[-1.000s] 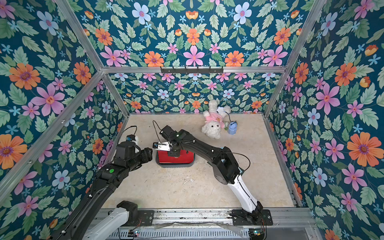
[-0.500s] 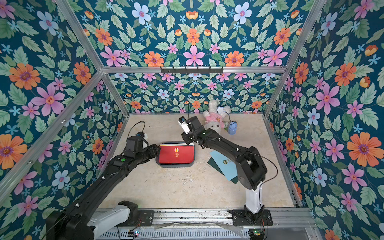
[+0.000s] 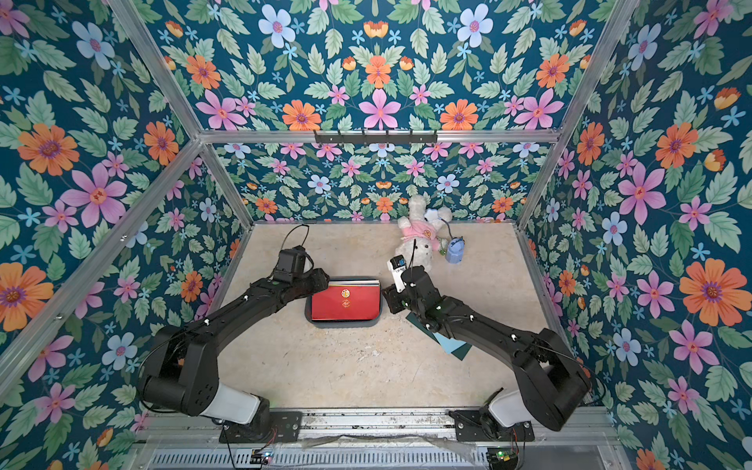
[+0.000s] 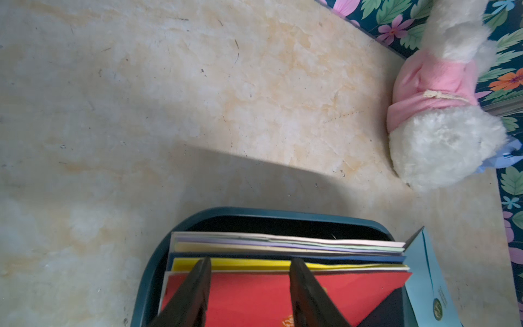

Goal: Put the sealed envelopes into the storage box
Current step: Pick up the envelope from the center of the board.

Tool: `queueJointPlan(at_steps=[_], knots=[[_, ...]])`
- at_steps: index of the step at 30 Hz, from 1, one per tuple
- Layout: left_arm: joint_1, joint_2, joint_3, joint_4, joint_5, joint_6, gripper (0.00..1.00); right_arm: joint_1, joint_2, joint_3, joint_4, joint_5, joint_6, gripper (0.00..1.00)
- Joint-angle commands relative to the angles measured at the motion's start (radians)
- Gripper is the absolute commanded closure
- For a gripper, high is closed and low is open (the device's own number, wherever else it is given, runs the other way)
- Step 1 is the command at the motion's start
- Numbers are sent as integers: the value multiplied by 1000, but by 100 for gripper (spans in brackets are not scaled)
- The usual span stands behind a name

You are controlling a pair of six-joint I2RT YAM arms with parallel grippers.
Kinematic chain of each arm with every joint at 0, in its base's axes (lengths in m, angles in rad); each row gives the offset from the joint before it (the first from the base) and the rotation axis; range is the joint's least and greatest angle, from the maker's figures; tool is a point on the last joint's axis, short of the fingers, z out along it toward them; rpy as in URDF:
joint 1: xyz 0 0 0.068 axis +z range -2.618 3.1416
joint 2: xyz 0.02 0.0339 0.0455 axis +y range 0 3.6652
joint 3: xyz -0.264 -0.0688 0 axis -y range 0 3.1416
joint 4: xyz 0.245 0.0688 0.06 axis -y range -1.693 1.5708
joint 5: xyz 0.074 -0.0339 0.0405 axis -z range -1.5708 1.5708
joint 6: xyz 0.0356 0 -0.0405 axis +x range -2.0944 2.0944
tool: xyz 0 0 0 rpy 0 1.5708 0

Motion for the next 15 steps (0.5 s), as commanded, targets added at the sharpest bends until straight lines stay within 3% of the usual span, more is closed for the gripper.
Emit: queueJointPlan(at_steps=[1, 15], knots=[[1, 18, 9, 51, -59, 28, 48, -5, -38, -47, 67, 23, 31, 60], [2, 87, 14, 67, -69, 37, 46, -37, -108, -123, 62, 33, 34, 59]])
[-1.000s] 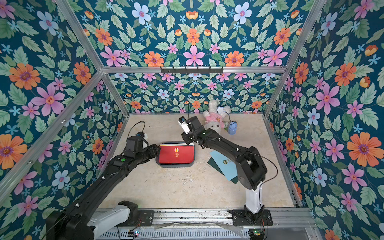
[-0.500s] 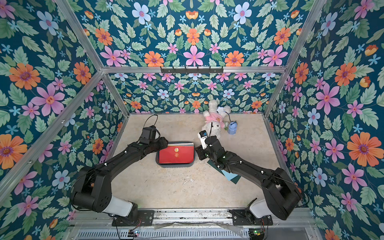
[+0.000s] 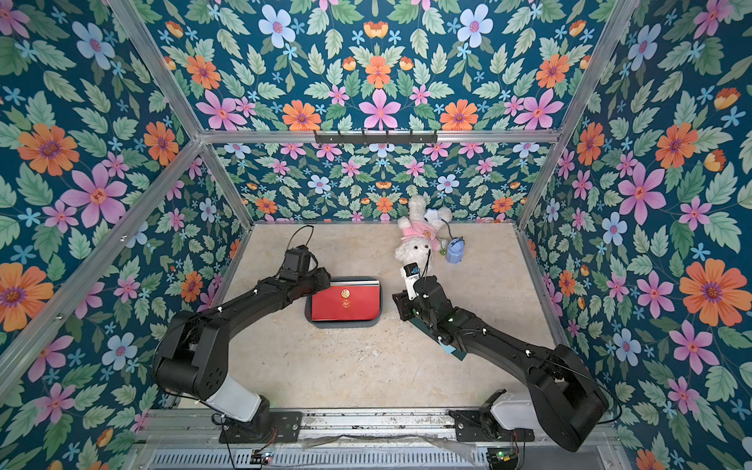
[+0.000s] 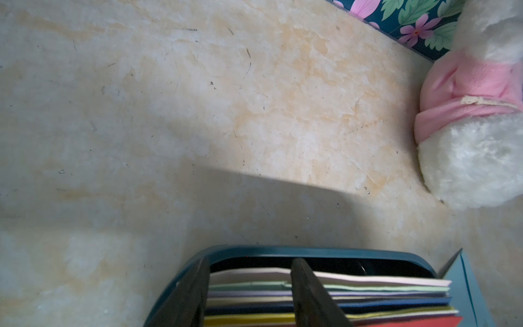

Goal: Put the sealed envelopes into the storage box
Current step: Pick up the envelope from the center of the board.

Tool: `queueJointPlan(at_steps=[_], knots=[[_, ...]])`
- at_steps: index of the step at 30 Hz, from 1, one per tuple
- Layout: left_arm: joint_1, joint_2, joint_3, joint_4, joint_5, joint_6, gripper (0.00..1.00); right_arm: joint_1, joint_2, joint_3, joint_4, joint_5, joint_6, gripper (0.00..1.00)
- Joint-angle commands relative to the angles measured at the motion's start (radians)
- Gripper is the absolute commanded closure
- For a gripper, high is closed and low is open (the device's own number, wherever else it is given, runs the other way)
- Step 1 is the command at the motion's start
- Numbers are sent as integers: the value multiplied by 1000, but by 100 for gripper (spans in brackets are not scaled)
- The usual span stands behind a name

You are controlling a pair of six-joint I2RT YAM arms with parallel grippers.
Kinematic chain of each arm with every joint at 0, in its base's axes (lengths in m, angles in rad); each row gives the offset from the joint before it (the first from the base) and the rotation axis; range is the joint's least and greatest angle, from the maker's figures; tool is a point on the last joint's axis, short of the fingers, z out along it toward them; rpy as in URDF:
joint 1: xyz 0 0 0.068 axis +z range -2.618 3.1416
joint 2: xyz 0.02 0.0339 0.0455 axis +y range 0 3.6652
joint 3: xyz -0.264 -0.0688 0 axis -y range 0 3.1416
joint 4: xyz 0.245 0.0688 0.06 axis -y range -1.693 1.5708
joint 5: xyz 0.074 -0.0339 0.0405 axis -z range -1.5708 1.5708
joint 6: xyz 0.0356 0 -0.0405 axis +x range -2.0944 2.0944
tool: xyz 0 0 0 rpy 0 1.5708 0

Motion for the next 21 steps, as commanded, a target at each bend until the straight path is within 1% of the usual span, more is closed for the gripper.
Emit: queueJointPlan(at_steps=[1, 4, 7, 10, 13, 14, 17, 19, 21], knots=[[2, -13, 7, -17, -19, 12, 46, -12, -13, -1, 21, 9, 8, 59], [0, -55, 30, -29, -25, 8, 41, -62, -35, -13, 26, -35, 38, 60], [-8, -106, 59, -46, 8, -7, 40, -151, -73, -46, 45, -105, 100, 59], [-62, -149, 65, -48, 68, -41, 40, -252, -102, -83, 33, -130, 176, 59], [-186, -149, 49, -24, 102, -104, 40, -371, -109, -129, 21, -190, 235, 59], [-242, -137, 40, 3, 115, -131, 39, -415, -109, -150, 28, -213, 258, 59], [-386, -54, 53, 68, 151, -199, 39, -522, -102, -215, 66, -277, 320, 59], [-455, 16, 81, 111, 183, -230, 39, -561, -97, -240, 70, -272, 336, 59], [-502, 98, 115, 151, 208, -255, 39, -576, -86, -256, 65, -249, 336, 58]])
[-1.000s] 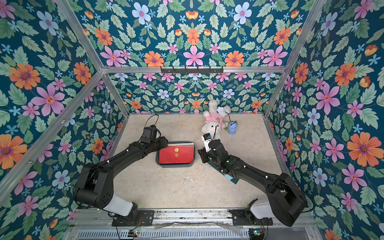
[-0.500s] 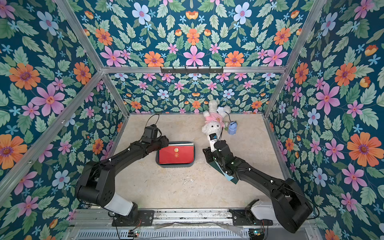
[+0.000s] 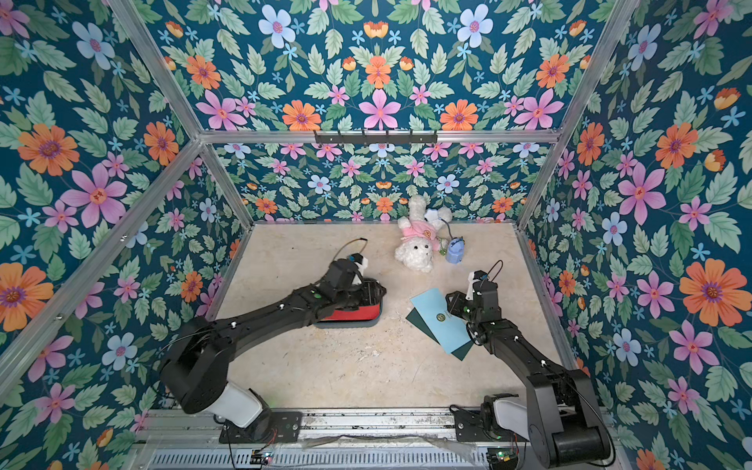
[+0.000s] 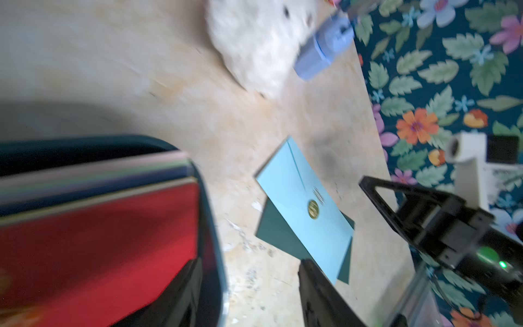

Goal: Put the sealed envelopes into the storage box
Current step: Pick up the envelope from the center of the board.

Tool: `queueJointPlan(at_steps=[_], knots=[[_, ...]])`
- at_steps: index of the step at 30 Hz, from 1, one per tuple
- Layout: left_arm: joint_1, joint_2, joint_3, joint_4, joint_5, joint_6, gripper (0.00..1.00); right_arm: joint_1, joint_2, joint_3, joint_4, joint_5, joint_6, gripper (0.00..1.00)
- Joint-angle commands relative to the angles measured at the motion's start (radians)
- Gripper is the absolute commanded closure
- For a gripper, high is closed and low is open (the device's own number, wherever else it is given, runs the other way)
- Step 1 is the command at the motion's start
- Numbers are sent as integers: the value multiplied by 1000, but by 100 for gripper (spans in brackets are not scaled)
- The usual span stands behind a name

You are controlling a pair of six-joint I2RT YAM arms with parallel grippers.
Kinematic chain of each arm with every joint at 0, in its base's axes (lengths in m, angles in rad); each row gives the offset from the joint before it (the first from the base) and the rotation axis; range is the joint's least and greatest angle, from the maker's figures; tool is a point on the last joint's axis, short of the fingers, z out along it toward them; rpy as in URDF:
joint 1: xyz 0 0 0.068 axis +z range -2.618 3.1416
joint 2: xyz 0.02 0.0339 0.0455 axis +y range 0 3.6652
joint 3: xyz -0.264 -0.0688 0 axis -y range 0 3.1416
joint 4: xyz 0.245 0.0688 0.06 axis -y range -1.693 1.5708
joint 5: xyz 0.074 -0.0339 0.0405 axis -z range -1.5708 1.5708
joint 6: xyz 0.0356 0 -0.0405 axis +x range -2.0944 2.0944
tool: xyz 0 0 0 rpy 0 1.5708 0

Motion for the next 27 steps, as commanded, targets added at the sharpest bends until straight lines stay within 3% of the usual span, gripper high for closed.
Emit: queueJointPlan(at_steps=[1, 11, 27], knots=[[-61, 106, 53, 104, 58, -83, 39, -21, 16, -18, 45, -16, 41, 58], [-135, 400, 249, 129, 162, -112, 40, -62, 81, -48, 23, 12, 47, 56], [-136, 501, 290, 78, 157, -117, 40, -62, 188, -26, -35, -15, 52, 55]])
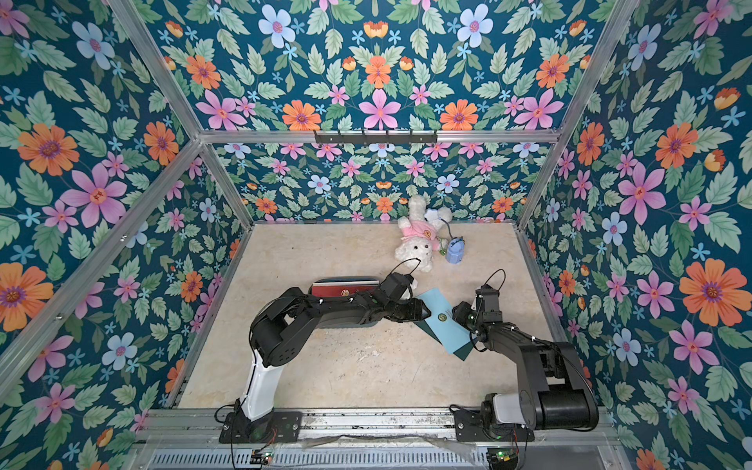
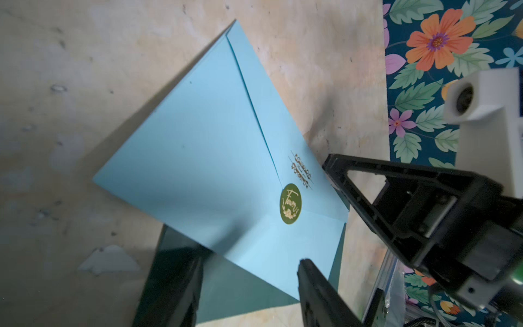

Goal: Put the sealed envelopes into the storage box
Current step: Pick up the envelope from the center of the board.

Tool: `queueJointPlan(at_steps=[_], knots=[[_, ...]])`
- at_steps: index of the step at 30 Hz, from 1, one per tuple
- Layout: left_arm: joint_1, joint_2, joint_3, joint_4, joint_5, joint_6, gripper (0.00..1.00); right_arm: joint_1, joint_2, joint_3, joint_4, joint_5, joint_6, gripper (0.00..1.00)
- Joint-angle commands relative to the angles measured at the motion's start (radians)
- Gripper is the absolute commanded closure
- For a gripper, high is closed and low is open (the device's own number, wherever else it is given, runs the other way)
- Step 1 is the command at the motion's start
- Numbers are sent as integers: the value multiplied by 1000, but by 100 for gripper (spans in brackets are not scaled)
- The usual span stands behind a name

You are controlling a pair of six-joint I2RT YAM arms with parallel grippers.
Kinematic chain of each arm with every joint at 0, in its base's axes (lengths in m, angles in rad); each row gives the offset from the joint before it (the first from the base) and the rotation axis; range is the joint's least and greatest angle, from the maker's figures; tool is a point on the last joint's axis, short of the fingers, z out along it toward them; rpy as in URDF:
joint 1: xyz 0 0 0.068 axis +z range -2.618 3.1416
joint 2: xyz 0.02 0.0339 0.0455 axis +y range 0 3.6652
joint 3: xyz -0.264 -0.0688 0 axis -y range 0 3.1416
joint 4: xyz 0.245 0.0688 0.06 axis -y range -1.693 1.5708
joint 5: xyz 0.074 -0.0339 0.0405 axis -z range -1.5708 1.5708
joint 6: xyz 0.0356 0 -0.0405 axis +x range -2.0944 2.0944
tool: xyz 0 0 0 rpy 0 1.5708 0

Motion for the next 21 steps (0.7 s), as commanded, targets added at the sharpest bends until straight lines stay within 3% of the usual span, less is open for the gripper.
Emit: queueJointPlan(at_steps=[1, 8, 16, 18, 21], knots=[[3, 11, 4, -53, -13, 0, 40, 0, 16, 9, -71, -40, 6, 55], [28, 42, 42, -78, -31, 7, 38, 0, -41, 5, -112, -191, 25, 56], [65, 77, 111, -97, -25, 30, 38, 1, -137, -64, -32, -331, 90, 57], [68, 78, 124, -108, -26, 39, 38, 0, -152, -55, -62, -306, 81, 57], [69, 51, 122, -128, -52, 66, 38, 1, -184, -45, -109, -163, 61, 57]])
